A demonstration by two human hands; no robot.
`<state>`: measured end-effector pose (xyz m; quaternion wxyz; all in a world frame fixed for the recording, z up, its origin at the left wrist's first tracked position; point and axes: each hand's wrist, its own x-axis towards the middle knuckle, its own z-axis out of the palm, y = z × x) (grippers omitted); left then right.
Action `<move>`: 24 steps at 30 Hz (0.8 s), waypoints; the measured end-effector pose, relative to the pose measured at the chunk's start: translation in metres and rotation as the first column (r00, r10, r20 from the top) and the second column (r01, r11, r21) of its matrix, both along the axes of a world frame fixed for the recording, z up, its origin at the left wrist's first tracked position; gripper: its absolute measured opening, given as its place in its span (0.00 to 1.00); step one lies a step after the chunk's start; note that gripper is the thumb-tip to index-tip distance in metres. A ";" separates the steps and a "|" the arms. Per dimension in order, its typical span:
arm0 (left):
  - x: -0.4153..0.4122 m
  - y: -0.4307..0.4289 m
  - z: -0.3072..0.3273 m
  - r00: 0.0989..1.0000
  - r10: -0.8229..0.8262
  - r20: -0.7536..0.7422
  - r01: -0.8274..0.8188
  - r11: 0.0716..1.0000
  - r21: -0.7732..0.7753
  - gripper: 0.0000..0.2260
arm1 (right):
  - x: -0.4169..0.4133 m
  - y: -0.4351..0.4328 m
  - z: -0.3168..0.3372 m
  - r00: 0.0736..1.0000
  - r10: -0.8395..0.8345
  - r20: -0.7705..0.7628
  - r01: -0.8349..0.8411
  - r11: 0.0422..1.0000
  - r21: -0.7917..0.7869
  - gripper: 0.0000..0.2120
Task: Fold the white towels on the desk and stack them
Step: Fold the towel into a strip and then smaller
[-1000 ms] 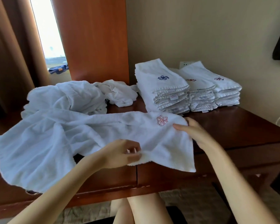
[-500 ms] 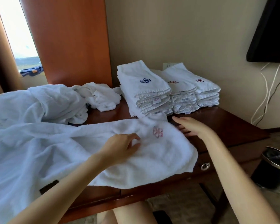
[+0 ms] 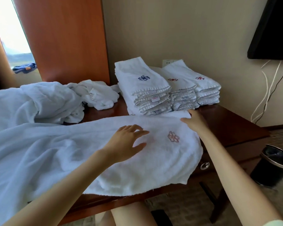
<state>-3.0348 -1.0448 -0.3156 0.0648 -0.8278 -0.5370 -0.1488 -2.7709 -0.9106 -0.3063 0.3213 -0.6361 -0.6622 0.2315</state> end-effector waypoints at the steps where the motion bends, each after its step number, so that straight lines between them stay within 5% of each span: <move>1: -0.003 0.000 -0.002 1.000 0.030 -0.004 -0.030 0.997 -0.073 0.23 | 0.001 0.000 -0.003 1.000 -0.008 0.021 0.008 1.000 -0.014 0.25; 5: -0.022 -0.015 -0.012 0.996 0.075 -0.046 -0.085 0.958 -0.272 0.29 | -0.019 -0.007 -0.007 0.953 0.003 -0.304 0.020 0.997 0.073 0.29; 9: -0.067 -0.044 -0.005 0.961 0.275 0.004 -0.266 0.932 -0.248 0.36 | -0.034 -0.028 -0.003 0.930 -0.329 0.162 0.261 0.903 0.341 0.36; 11: -0.101 -0.059 -0.001 0.888 0.452 0.087 -0.434 0.885 -0.167 0.28 | -0.057 -0.042 0.001 0.973 -0.182 0.140 0.109 0.902 0.418 0.28; 13: -0.131 -0.075 0.000 0.785 0.600 0.153 -0.591 0.800 -0.108 0.22 | -0.095 -0.058 0.004 0.983 0.146 0.112 -0.178 0.907 0.383 0.18; 17: -0.180 -0.117 -0.009 0.658 0.729 0.189 -0.687 0.684 -0.244 0.32 | -0.192 -0.098 -0.004 0.770 0.620 0.152 -0.633 0.772 0.056 0.19; 21: -0.236 -0.160 -0.012 0.674 0.697 0.247 -0.548 0.695 -0.465 0.44 | -0.247 -0.108 -0.023 0.578 0.668 0.470 -0.739 0.672 -0.046 0.31; 24: -0.276 -0.177 -0.007 0.687 0.680 0.257 -0.540 0.714 -0.446 0.33 | -0.248 -0.104 -0.030 0.495 0.710 0.501 -0.789 0.608 -0.081 0.35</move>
